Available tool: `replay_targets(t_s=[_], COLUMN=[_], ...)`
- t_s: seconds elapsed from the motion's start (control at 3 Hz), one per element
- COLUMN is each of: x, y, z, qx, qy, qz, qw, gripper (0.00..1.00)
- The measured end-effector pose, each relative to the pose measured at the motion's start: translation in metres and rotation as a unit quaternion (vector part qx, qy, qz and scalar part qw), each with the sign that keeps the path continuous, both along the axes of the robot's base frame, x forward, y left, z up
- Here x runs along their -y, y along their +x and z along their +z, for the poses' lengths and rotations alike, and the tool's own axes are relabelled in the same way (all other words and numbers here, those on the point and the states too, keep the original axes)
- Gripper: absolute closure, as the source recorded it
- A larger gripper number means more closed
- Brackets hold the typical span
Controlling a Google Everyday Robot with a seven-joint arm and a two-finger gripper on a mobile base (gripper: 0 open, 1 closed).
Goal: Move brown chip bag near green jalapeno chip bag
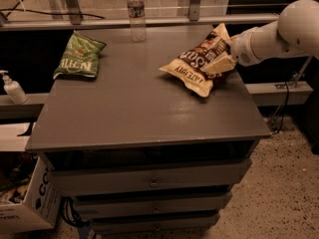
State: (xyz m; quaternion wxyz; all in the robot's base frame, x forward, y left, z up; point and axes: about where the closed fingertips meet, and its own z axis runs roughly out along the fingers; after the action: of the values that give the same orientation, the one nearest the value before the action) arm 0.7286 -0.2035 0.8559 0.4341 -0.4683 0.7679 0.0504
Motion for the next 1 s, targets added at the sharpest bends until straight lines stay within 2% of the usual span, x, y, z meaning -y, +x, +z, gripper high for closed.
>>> replay_targets(t_s=[0.33, 0.67, 1.0], x=[0.0, 0.0, -0.025], y=[0.0, 0.0, -0.003], z=[0.001, 0.002, 0.024], qx=[0.0, 0.0, 0.013], qy=[0.0, 0.0, 0.049], qz=[0.0, 0.0, 0.034], qw=[1.0, 1.0, 0.9982], gripper=[0.88, 1.0, 1.0])
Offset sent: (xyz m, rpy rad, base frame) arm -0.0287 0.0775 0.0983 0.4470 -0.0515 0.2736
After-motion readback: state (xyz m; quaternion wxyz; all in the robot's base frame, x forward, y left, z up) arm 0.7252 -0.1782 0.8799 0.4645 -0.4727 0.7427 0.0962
